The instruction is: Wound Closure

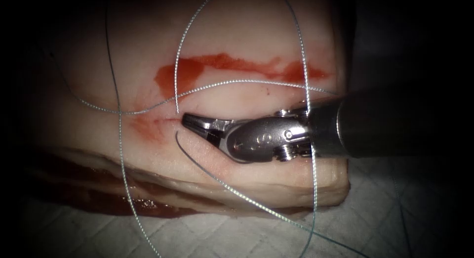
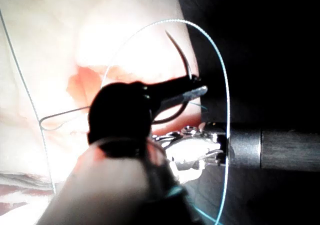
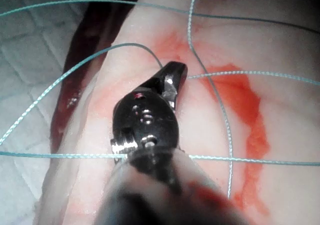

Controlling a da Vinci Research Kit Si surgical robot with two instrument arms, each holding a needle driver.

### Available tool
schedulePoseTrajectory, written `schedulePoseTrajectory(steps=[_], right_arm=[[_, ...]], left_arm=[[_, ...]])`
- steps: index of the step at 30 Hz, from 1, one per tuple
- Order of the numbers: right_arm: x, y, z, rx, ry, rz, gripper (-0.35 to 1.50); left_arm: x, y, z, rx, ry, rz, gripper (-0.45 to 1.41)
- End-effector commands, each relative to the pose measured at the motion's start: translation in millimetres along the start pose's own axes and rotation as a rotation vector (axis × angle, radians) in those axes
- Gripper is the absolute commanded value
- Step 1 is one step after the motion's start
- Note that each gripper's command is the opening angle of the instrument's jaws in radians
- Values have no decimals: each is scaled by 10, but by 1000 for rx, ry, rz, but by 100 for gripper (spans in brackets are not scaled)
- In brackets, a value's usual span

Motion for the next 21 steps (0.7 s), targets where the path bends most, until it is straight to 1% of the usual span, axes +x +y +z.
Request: schedulePoseTrajectory(steps=[1, 3, 6, 8, 11, 14, 16, 17, 19, 21], right_arm=[[3, 6, 9, -20, -2, -4, -18], [6, 12, 9, -48, 0, -10, -6], [8, 20, 11, -54, 2, -18, 14], [8, 21, 12, -54, 2, -19, 14], [8, 21, 14, -53, 2, -18, 7], [6, 23, 19, -51, 4, -19, 14], [6, 24, 21, -50, 5, -19, 14], [6, 24, 22, -49, 5, -19, 15], [5, 24, 24, -48, 7, -19, 31], [5, 25, 24, -48, 7, -19, 34]], left_arm=[[3, 5, 3, 1, 0, 0, -45], [3, 5, 3, 1, 0, 0, -45], [3, 5, 3, 1, 0, 0, -45], [3, 5, 3, 1, 0, 0, -45], [3, 5, 3, 1, 0, 0, -45], [3, 5, 3, 1, 0, 0, -45], [3, 5, 3, 1, 0, -1, -45], [3, 5, 3, 1, 0, -1, -45], [2, 5, 3, 1, 0, -1, -45], [3, 5, 3, 1, 0, -1, -45]])
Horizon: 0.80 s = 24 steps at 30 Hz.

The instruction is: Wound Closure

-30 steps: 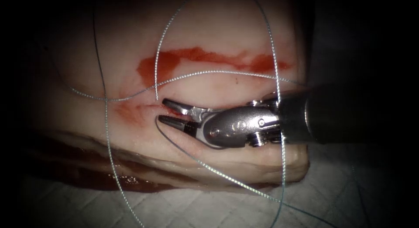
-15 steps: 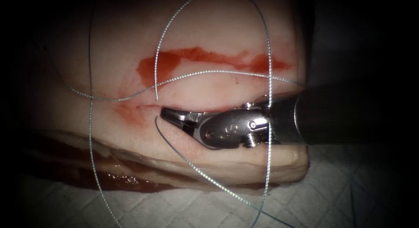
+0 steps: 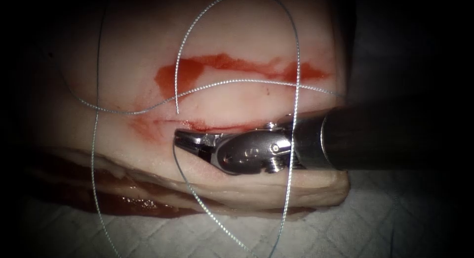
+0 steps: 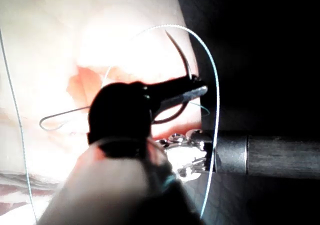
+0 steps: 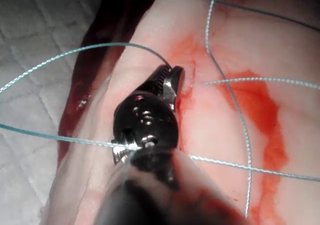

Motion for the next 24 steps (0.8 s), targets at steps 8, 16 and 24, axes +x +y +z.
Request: schedulePoseTrajectory(steps=[8, 16, 24], right_arm=[[0, 2, 12, 4, -4, -1, 42], [-2, 1, 15, -28, -21, 13, -33], [-19, -35, -12, -59, -16, 50, -35]], left_arm=[[3, 6, 3, 2, 0, 0, -45], [4, 5, 3, 1, -1, 0, -45], [4, 4, 4, 1, -2, 1, -45]])
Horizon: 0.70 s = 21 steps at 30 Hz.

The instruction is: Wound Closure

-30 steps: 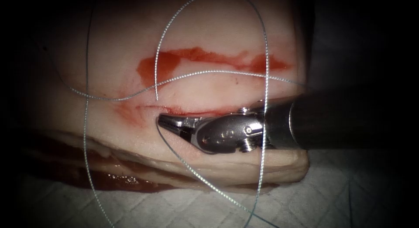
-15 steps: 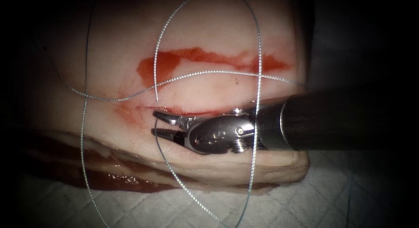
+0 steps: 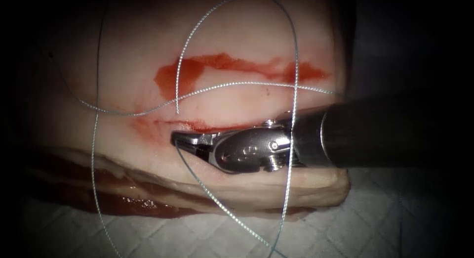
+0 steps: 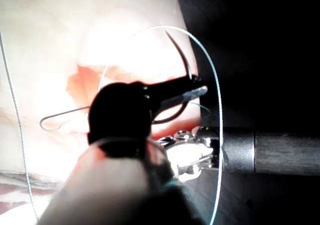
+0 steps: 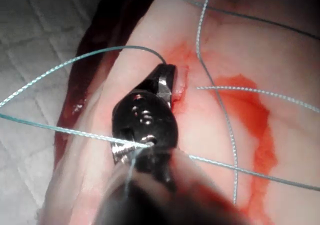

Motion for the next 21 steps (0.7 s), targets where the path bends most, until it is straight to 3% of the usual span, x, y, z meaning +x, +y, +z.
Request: schedulePoseTrajectory(steps=[1, 4, 11, 21], right_arm=[[-4, -17, -8, 30, -2, 9, -35], [-10, -51, -49, 101, -2, 39, -35], [-9, -138, -175, 271, 20, 11, -35], [0, -195, -285, 448, 58, -12, -35]], left_arm=[[4, 6, 3, 1, -1, 1, -45], [4, 6, 3, 1, -1, 1, -45], [4, 6, 3, 1, 0, 1, -45], [4, 7, 3, 1, 0, 1, -45]])
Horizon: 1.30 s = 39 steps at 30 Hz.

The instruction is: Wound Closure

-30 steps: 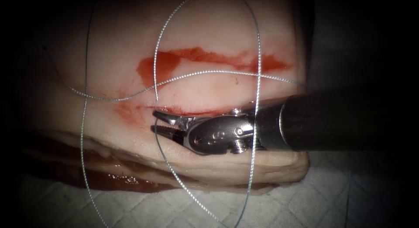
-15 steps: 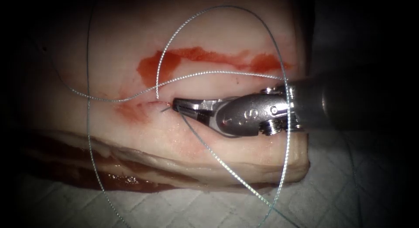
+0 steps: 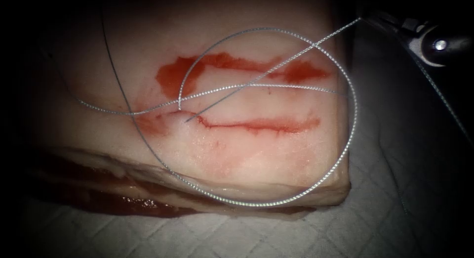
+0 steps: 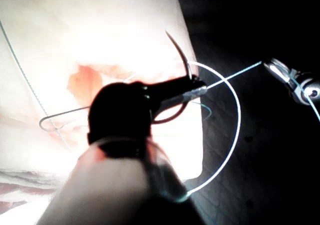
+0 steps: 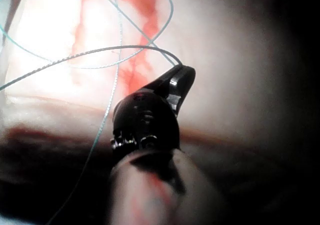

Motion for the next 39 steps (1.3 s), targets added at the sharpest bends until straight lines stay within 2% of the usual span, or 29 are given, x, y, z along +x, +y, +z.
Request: schedulePoseTrajectory(steps=[1, 6, 13, 21, 25, 27, 28, 30, 31, 33, 34, 35, 36, 37, 38, 39], right_arm=[[7, -18, -6, 24, 5, -10, -35], [13, -63, -41, 119, 19, -15, -35], [21, -109, -79, 223, 49, -34, -35], [36, -149, -120, 323, 141, -62, -35], [40, -149, -122, 333, 155, -78, -35], [34, -138, -108, 287, 126, -81, -35], [31, -130, -99, 261, 118, -31, -35], [24, -93, -75, 220, 81, 143, -35], [22, -72, -65, 203, 69, 191, -28], [19, -14, -39, 118, 23, 229, 7], [18, 10, -28, 67, 10, 226, 36], [16, 40, -14, -3, -7, 222, 83], [15, 60, -5, -57, -21, 232, 110], [14, 80, 4, -106, -30, 269, 121], [12, 117, 14, -200, -65, 283, 135], [12, 117, 14, -200, -65, 283, 135]], left_arm=[[3, 6, 3, 2, 0, 0, -45], [3, 6, 3, 2, 0, 0, -45], [3, 6, 3, 2, 0, 0, -45], [2, 6, 3, 2, 1, -1, -45], [3, 6, 3, 2, 1, -1, -45], [3, 6, 3, 2, 1, -1, -45], [2, 6, 3, 2, 1, -1, -45], [2, 6, 3, 2, 1, -1, -45], [2, 7, 3, 2, 1, -1, -45], [2, 7, 3, 2, 1, -1, -45], [2, 7, 3, 2, 1, -1, -45], [2, 7, 3, 2, 1, -1, -45], [2, 7, 3, 2, 1, -1, -45], [2, 7, 3, 2, 1, -1, -45], [2, 6, 3, 2, 1, -1, -45], [2, 6, 3, 2, 1, -1, -45]])
